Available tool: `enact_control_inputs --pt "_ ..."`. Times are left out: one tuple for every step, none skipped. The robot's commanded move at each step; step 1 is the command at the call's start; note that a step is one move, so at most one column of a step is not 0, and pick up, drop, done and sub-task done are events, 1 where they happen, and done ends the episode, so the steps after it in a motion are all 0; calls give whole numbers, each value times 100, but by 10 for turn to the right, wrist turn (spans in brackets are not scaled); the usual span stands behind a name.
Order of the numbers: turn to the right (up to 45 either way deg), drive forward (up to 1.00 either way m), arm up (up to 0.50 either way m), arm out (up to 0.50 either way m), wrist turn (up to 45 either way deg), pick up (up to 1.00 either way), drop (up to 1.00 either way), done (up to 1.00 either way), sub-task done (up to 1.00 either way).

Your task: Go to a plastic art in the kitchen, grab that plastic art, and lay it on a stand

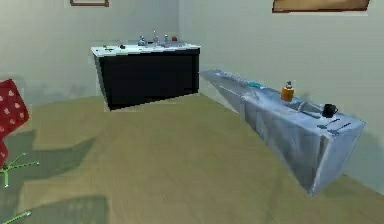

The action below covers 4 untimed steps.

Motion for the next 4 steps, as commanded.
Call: enact_control_inputs --pt "-270 0 0 0 0 0 0 0 0" --pt "0 100 0 0 0 0 0 0 0" --pt "0 90 0 0 0 0 0 0 0" --pt "-450 0 0 0 0 0 0 0 0"
